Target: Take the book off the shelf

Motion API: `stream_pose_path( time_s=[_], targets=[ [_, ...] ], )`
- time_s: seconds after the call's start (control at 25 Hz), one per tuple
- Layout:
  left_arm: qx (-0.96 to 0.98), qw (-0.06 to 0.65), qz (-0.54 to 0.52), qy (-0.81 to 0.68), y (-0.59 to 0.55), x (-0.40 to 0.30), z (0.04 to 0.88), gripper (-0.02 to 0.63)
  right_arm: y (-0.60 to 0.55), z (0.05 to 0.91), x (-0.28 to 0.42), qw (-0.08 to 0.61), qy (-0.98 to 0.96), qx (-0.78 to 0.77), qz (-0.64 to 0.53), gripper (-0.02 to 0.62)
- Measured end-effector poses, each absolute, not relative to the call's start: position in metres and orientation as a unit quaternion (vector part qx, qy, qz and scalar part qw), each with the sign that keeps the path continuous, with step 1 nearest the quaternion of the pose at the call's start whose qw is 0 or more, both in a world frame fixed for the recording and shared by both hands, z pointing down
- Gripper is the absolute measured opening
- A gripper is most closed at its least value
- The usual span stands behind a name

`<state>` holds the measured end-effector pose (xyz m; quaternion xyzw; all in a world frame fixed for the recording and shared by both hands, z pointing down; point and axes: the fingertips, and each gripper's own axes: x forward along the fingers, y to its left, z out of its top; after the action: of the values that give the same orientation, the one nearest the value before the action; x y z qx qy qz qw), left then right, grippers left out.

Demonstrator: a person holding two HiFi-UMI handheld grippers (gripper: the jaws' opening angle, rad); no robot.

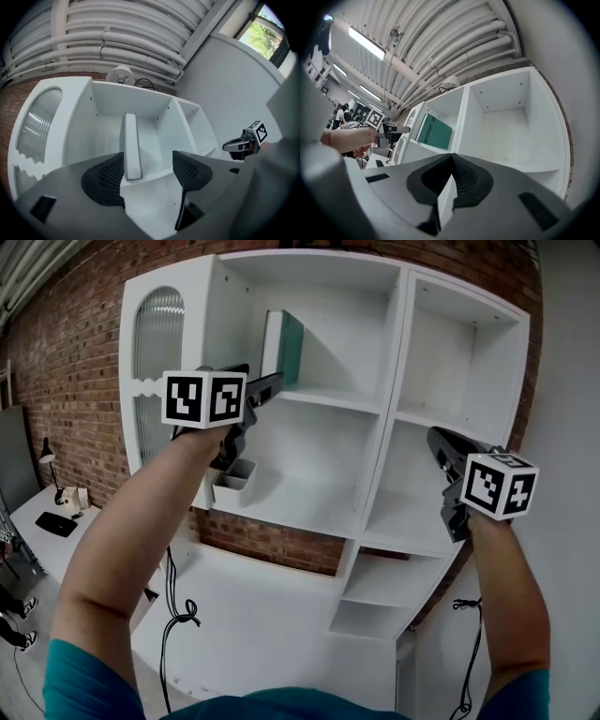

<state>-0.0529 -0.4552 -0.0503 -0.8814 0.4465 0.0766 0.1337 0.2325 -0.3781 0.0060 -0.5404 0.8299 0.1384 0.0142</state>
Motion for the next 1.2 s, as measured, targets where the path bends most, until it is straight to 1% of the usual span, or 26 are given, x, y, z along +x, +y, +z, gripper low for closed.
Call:
stream_pose_path(
  time_s=[0.2,0.56,0.88,1.2],
  targets=[
    [-0.875,0.121,0.069,0.464,-0.479,-0.051,-0.074,0.318,-0.392,-0.026,0.244,0.034,0.822,-0.553,0.132,0.021],
    [-0.866,0.098,0.058,0.488,-0.520,-0.043,-0.099,0.321,-0.409,-0.069,0.248,0.037,0.809,-0.568,0.147,0.021],
    [-0.843,0.105,0.030,0.526,-0.554,-0.038,-0.110,0.319,-0.416,-0.083,0.245,0.024,0.799,-0.577,0.168,0.021],
    [-0.840,0.090,0.017,0.534,-0.579,-0.029,-0.118,0.319,-0.421,-0.085,0.262,0.022,0.789,-0.591,0.166,0.021]
  ],
)
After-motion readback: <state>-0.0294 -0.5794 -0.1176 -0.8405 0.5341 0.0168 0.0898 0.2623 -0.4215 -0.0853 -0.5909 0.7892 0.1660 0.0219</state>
